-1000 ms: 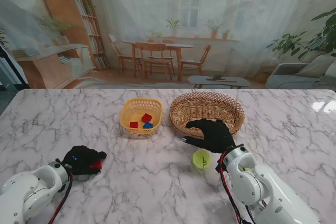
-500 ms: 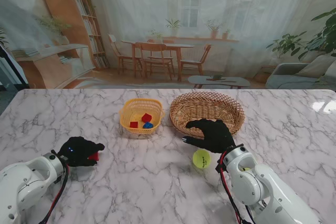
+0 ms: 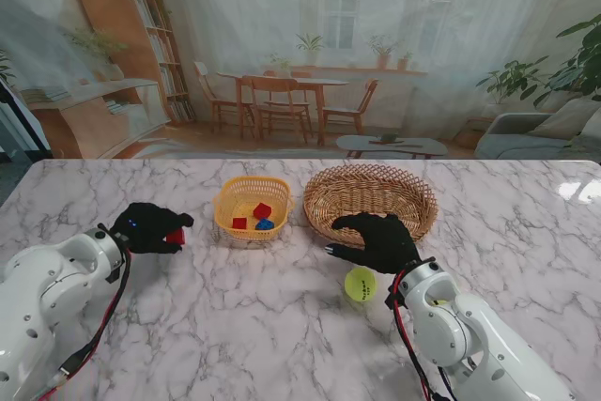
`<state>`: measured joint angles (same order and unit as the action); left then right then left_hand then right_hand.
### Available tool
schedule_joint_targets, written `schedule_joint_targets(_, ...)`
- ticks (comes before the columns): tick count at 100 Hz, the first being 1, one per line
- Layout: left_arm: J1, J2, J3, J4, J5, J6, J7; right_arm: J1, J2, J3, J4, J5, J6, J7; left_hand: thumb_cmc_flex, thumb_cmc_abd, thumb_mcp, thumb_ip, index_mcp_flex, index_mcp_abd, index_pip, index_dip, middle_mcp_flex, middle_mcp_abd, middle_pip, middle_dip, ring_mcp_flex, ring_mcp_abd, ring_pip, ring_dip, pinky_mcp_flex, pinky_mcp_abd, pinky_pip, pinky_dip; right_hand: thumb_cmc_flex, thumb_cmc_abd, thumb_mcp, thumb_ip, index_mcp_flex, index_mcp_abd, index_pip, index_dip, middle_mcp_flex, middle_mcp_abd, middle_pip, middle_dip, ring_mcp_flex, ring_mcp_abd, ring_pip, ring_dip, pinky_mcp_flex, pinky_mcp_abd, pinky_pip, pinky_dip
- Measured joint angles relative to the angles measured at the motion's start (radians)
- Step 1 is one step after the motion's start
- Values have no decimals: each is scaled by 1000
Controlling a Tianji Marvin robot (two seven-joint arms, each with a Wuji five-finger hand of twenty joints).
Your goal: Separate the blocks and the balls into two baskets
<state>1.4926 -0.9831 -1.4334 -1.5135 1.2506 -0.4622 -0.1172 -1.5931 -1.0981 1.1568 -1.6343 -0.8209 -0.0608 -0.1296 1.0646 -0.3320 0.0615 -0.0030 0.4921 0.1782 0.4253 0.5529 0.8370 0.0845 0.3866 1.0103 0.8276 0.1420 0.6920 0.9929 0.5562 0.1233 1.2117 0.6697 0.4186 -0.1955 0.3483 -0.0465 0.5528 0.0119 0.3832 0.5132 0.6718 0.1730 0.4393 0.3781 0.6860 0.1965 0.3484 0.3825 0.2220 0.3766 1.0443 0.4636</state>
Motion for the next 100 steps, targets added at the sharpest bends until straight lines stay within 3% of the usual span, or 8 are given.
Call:
schedule_joint_targets(28,-183,1,144,111,-56,66,-21,-2,0,2,-3,1,6,-1,0,0,0,0,1,0,1,22,0,0,0,0,0,0,0,0,0,0,0,0,0,0,0,0,0,0,0,0,0,0,0,0,0,0,0,0,0,0,0,0)
schedule_joint_targets(44,-282,1,259,161,-139,122,-23,-3,0,2,-6,1,6,-1,1,0,-1,0,1,0,5,32,0,0,0,0,0,0,0,0,0,0,0,0,0,0,0,0,0,0,0,0,0,0,0,0,0,0,0,0,0,0,0,0)
schedule_joint_targets(54,-330,-8,312,165,-219,166,-74,-4,0,3,-8,1,6,0,4,0,-10,0,1,-1,5,33,0,0,0,0,0,0,0,0,0,0,0,0,0,0,0,0,0,0,0,0,0,0,0,0,0,0,0,0,0,0,0,0)
schedule_joint_targets(64,-379,-10,388,180,-244,195,-83,-4,0,3,-8,1,6,0,4,0,-10,0,1,-1,5,33,0,0,0,0,1,0,0,0,0,0,0,0,0,0,0,0,0,0,0,0,0,0,0,0,0,0,0,0,0,0,0,0)
schedule_joint_targets(79,-470,-26,523,239,-304,256,-67,-5,0,4,-8,1,4,0,4,0,-11,0,1,-1,5,33,0,0,0,0,1,0,0,0,0,0,0,0,0,0,0,0,0,0,0,0,0,0,0,0,0,0,0,0,0,0,0,0)
schedule_joint_targets(100,-529,-55,612,291,-338,293,-34,-6,0,6,-8,2,2,0,4,12,-11,0,1,-1,5,33,0,0,0,0,1,0,0,-8,-9,0,0,0,0,0,0,0,0,0,0,0,0,0,0,0,0,0,0,0,0,0,0,0)
